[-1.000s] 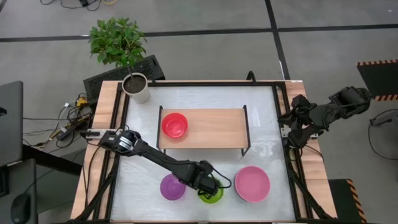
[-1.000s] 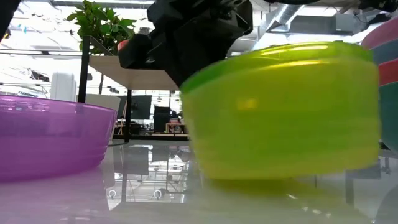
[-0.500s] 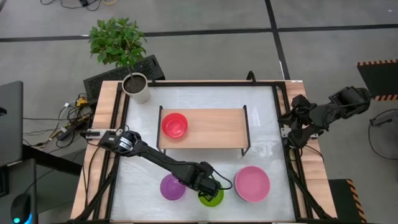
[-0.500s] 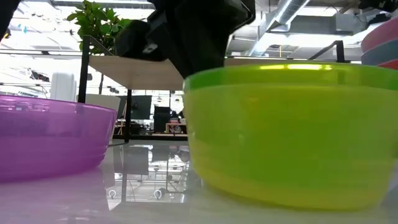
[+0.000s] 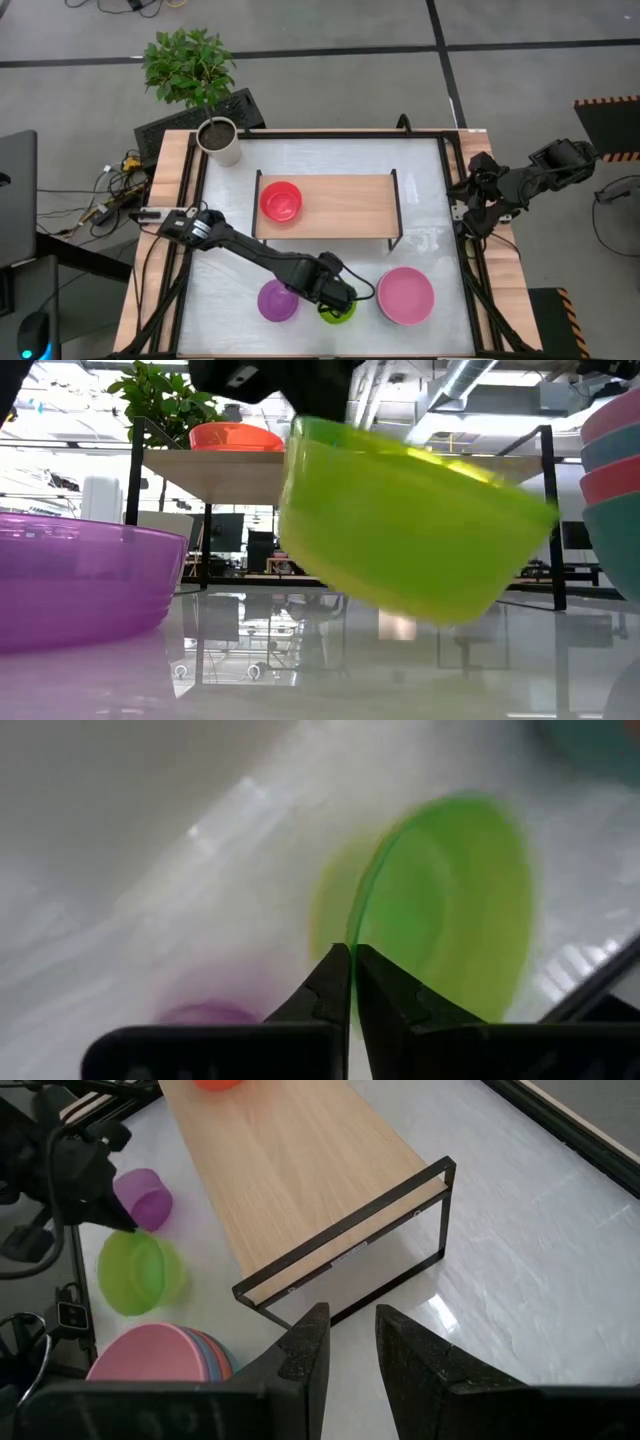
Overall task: Place and stack bowls onto a shelf
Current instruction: Stack the small green bowl on top of the red bowl on the shelf
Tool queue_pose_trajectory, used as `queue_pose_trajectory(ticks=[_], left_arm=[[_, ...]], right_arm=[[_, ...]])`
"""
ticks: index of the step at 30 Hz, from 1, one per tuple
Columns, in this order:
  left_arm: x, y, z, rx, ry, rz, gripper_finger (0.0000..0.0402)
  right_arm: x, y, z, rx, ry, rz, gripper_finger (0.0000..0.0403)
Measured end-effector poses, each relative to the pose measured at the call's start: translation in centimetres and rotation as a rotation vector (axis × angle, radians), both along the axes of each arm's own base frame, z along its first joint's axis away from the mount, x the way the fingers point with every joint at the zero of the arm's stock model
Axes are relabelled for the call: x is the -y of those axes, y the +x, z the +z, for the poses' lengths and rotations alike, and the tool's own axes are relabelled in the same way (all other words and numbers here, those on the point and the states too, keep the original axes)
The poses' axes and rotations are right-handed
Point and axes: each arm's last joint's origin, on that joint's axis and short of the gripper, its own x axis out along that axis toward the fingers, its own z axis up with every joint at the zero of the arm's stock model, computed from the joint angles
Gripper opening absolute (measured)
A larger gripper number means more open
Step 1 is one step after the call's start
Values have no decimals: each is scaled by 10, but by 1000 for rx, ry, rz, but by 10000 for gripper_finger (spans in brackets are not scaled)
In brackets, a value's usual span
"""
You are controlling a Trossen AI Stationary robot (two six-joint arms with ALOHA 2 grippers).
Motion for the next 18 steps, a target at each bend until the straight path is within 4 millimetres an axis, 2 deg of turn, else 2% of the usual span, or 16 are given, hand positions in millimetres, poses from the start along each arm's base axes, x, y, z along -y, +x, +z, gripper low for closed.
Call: queue_pose_trajectory(ticks=[9, 18], left_arm=[[0, 4, 1, 30, -31, 6, 0], [-1, 2, 12, 59, -31, 0, 0]], right_arm=[[0, 0, 0, -1, -1, 0, 113], [0, 0, 0, -3, -4, 2, 113]])
